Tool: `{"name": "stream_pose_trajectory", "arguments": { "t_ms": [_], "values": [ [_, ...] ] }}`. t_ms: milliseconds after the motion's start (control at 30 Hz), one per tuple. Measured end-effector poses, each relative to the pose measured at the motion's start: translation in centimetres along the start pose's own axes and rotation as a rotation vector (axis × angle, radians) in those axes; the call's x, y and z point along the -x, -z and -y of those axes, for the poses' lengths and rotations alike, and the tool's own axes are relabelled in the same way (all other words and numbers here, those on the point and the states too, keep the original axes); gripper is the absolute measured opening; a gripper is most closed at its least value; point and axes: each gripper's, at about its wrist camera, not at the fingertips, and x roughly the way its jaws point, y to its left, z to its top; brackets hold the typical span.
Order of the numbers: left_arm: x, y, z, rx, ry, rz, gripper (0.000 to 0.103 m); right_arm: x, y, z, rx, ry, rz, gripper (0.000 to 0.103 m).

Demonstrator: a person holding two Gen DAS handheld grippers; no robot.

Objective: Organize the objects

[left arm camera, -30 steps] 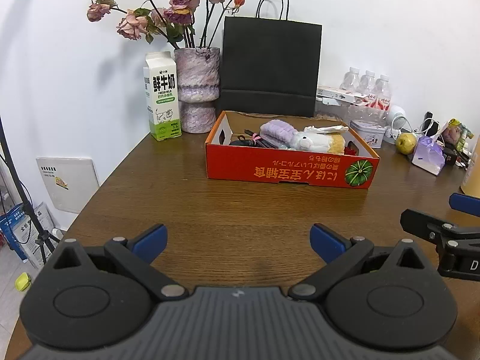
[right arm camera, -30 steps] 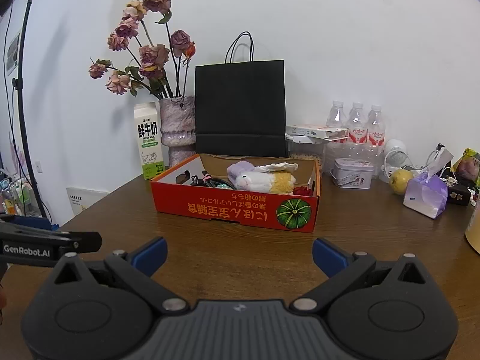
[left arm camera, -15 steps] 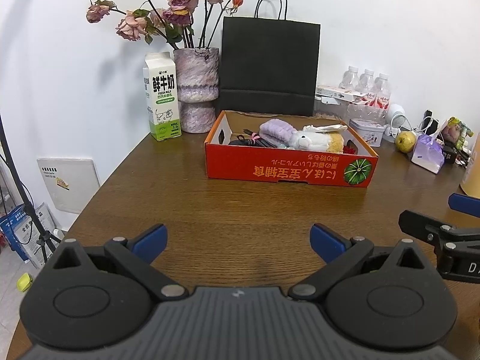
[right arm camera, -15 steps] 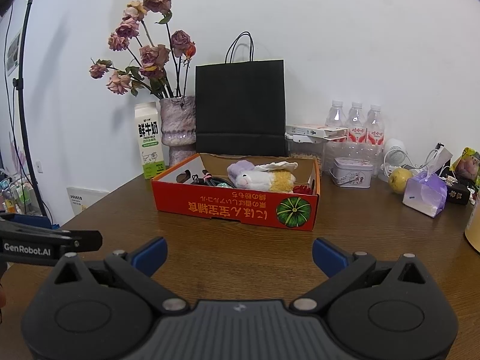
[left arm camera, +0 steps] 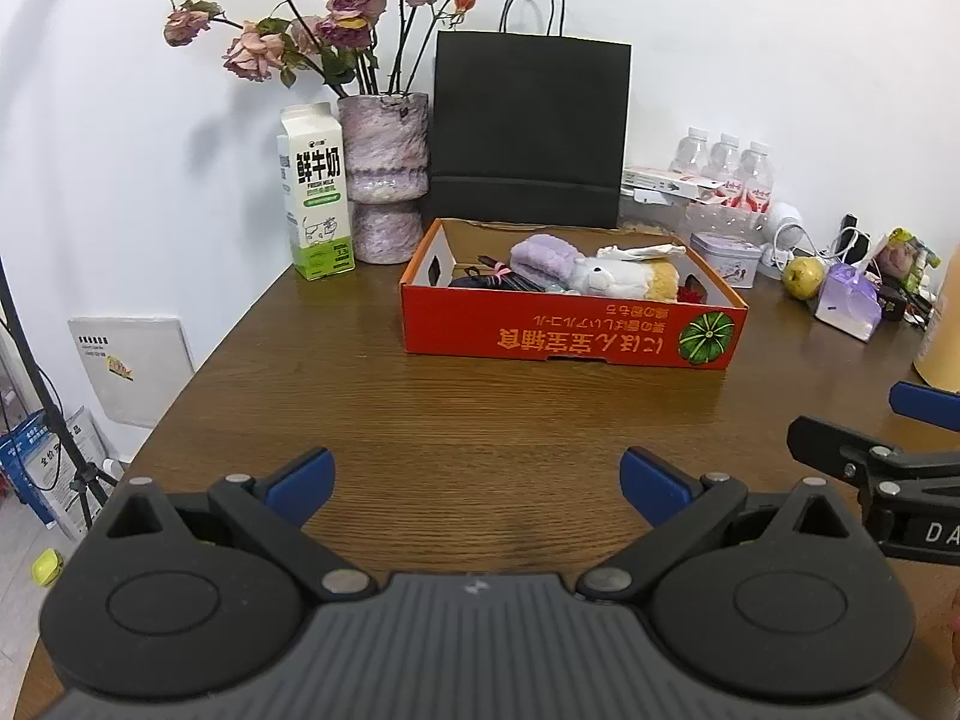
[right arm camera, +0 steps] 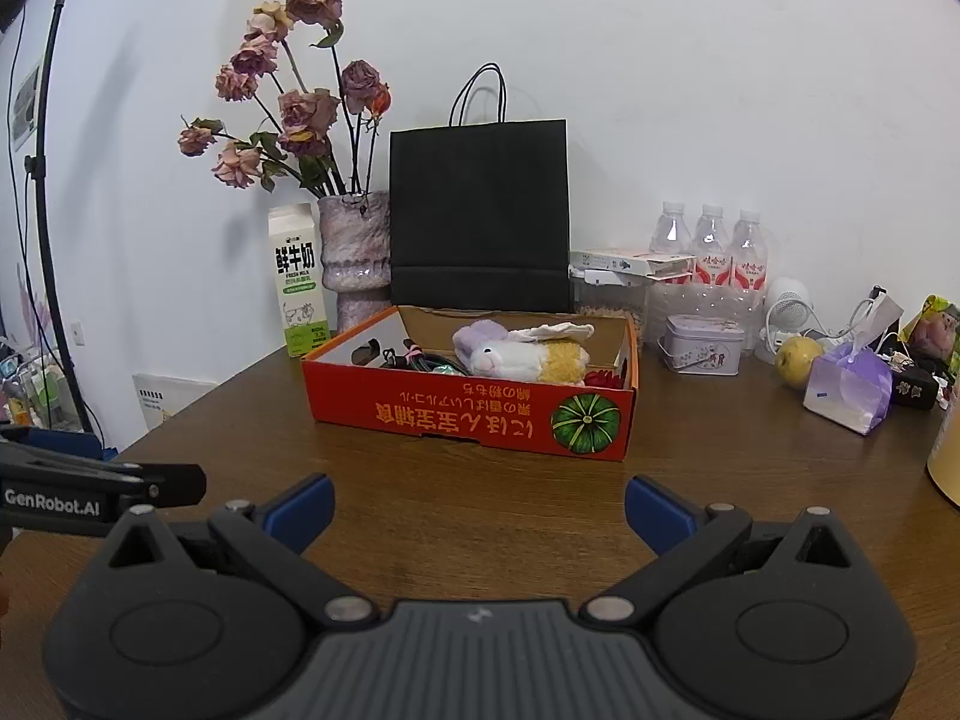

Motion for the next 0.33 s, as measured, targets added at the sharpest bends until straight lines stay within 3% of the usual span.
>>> {"name": "stream_pose_trajectory", "arguments": {
  "t_ms": [333],
  "values": [
    [-0.03,-0.08,0.12,0.001,-0.003,-0.002,0.103,0.07,-0.01,-0.11,0.002,0.000,-0.001,0.103]
  ]
}}
